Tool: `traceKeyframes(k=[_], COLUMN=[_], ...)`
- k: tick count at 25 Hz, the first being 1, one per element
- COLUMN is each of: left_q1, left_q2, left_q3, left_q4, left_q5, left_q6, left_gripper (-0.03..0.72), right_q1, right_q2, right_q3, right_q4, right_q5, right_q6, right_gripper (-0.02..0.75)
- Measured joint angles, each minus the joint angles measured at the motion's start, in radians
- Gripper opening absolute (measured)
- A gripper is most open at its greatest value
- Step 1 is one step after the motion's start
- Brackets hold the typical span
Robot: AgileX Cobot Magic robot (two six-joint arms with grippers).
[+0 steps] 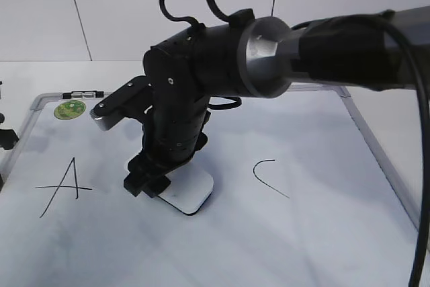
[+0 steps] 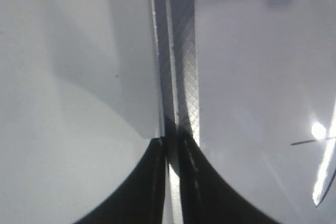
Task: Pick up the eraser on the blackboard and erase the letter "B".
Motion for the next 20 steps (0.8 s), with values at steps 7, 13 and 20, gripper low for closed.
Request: traceKeyframes(k=[7,13,20], left_q1=[0.0,0.0,0.0], left_q2=[0.0,0.0,0.0], left_q3=[0.0,0.0,0.0], left_q4=[0.0,0.0,0.0], left_q5=[0.0,0.0,0.0], left_q6=[0.0,0.0,0.0], left_gripper=[0.041,0.041,0.041], right_q1=[0.0,-0.024,-0.147], right_q2=[0.058,0.096,0.105], right_q3=[-0.092,-0.167,-0.176], right_q4=[0.003,0.03,0.071], right_q5=[0.059,0.099,0.078], right_q6=[0.0,0.0,0.014], right_gripper=[0.514,0.514,0.514])
